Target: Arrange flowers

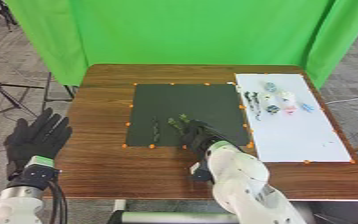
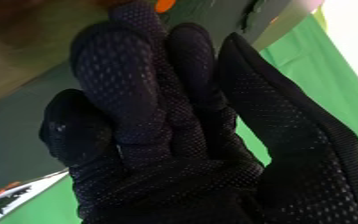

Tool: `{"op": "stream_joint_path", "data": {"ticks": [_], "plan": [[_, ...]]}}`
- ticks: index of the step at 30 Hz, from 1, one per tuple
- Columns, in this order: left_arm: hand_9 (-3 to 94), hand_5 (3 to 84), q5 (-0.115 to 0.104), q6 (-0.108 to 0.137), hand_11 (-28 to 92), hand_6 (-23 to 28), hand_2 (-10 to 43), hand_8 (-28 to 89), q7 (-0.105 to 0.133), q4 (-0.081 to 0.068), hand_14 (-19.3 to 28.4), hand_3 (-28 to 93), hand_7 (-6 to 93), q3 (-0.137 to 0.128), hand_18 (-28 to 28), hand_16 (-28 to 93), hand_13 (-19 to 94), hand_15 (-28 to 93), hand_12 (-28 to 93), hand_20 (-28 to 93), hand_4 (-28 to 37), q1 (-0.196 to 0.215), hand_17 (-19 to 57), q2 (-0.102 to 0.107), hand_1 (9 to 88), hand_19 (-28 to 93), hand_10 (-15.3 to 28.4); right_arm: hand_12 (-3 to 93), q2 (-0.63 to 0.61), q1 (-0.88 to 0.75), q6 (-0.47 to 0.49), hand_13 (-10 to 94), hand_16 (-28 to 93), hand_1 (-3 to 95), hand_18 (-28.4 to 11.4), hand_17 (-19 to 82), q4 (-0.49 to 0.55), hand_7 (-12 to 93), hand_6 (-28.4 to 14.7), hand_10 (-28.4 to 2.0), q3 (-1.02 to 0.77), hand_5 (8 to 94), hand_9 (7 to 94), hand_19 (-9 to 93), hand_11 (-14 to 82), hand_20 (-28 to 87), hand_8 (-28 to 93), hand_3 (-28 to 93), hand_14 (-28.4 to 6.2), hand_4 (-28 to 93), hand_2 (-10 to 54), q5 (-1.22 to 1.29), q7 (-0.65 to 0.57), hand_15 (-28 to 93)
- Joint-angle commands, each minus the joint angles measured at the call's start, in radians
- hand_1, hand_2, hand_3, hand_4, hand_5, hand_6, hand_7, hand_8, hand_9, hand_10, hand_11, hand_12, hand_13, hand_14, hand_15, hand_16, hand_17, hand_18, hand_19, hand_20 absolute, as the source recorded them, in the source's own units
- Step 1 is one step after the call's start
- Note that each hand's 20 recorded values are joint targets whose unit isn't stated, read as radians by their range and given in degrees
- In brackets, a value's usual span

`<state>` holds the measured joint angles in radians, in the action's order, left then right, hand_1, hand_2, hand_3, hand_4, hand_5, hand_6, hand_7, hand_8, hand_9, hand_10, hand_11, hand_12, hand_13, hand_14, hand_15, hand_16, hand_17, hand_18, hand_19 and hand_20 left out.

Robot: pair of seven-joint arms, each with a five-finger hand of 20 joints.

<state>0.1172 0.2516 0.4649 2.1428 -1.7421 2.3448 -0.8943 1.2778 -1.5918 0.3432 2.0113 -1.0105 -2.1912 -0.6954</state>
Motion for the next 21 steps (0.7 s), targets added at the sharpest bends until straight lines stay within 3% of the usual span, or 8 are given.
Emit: {"op": "stream_joint_path", "data": {"ticks": [1, 2, 5, 8, 9, 11, 13, 21], "plan": [[36.2, 40.5, -0.013, -0.003, 23, 6.2, 16.8, -11, 0.017, 0.002, 13.4, 73, 17.8, -0.016, 11.4, -10, 26, 38, 10, 8, -28.3, 0.019, -3.2, -0.017, 26.7, 33, 13.3, 17.6, -0.018, 0.007, 0.025, 83, 28, 27.3, -21.5, 52, 0.014, 50, -8.3, -20.6, -0.066, 61.3, 76.3, 93, 16.4, 41, 11, 76, -10.1, -16, 15.2, -0.015, -0.030, 54], [36.2, 40.5, -0.015, 0.004, 23, 6.2, 16.8, -11, 0.021, 0.007, 13.4, 74, 17.7, -0.021, 11.4, -10, 26, 38, 10, 8, -28.3, 0.026, -3.2, -0.020, 26.6, 33, 13.3, 17.6, -0.015, 0.011, 0.021, 83, 28, 26.7, -21.7, 52, 0.015, 49, -8.1, -20.5, -0.081, 61.7, 76.3, 93, 16.5, 41, 10, 76, -10.1, -16, 15.3, -0.004, -0.039, 54], [36.3, 40.6, -0.019, -0.011, 23, 6.3, 16.8, -11, 0.041, 0.001, 13.4, 74, 17.8, -0.005, 11.4, -10, 26, 38, 10, 8, -28.3, 0.001, -3.2, -0.001, 26.6, 33, 13.4, 21.5, -0.052, 0.055, -0.053, 82, 30, 25.7, -22.0, 52, 0.011, 47, -8.2, -19.5, -0.120, 58.1, 76.9, 93, 23.4, 43, 5, 75, -9.2, -16, 13.9, 0.058, -0.055, 59], [36.3, 40.7, -0.017, -0.019, 23, 6.4, 16.8, -11, 0.043, 0.006, 13.4, 74, 18.0, 0.002, 11.4, -10, 26, 38, 10, 8, -28.3, 0.004, -3.1, 0.008, 26.6, 33, 13.4, 24.2, -0.089, 0.109, -0.099, 81, 31, 24.4, -22.1, 52, -0.042, 42, -9.2, -19.4, -0.127, 56.1, 75.3, 93, 28.4, 44, -12, 75, -9.2, -16, 10.6, -0.065, -0.059, 61], [36.3, 40.7, -0.009, -0.018, 23, 6.4, 16.8, -11, 0.035, 0.010, 13.4, 74, 18.0, -0.003, 11.3, -10, 26, 38, 10, 8, -28.3, 0.008, -3.1, -0.004, 26.6, 33, 13.4, 24.9, -0.086, 0.118, -0.076, 81, 32, 24.8, -22.2, 52, -0.044, 35, -9.4, -19.2, -0.149, 56.1, 74.8, 93, 29.9, 45, -10, 75, -9.3, -16, 9.5, -0.047, -0.079, 62], [36.3, 40.7, -0.029, -0.010, 23, 6.1, 16.7, -11, 0.064, 0.025, 13.3, 74, 18.2, -0.021, 11.3, -10, 26, 38, 10, 8, -28.3, 0.035, -3.2, -0.007, 26.6, 33, 13.4, 25.1, -0.078, 0.145, -0.061, 80, 32, 27.1, -22.5, 52, -0.058, 22, -9.7, -18.9, -0.164, 55.3, 74.3, 93, 31.2, 46, -7, 73, -9.8, -17, 5.3, -0.031, -0.121, 63], [36.2, 40.5, -0.034, -0.007, 23, 5.4, 16.3, -11, 0.085, 0.027, 13.3, 73, 18.4, -0.033, 11.3, -10, 26, 38, 10, 8, -28.3, 0.045, -3.1, -0.004, 26.6, 33, 13.4, 24.7, -0.086, 0.176, -0.061, 79, 32, 28.3, -22.8, 51, -0.090, 13, -10.5, -18.7, -0.154, 53.7, 74.7, 93, 30.9, 46, -6, 71, -10.4, -18, 1.2, -0.112, -0.126, 65], [36.2, 40.3, -0.044, 0.007, 23, 6.0, 16.1, -11, 0.109, 0.034, 13.6, 73, 18.1, -0.047, 11.3, -10, 26, 38, 10, 8, -28.3, 0.061, -3.1, -0.004, 25.8, 33, 13.4, 25.1, -0.123, 0.298, -0.040, 77, 32, 26.9, -24.1, 50, -0.221, 8, -12.5, -19.7, -0.111, 51.3, 72.5, 93, 30.5, 47, -6, 69, -11.1, -20, -6.8, -0.201, -0.144, 65]]}}
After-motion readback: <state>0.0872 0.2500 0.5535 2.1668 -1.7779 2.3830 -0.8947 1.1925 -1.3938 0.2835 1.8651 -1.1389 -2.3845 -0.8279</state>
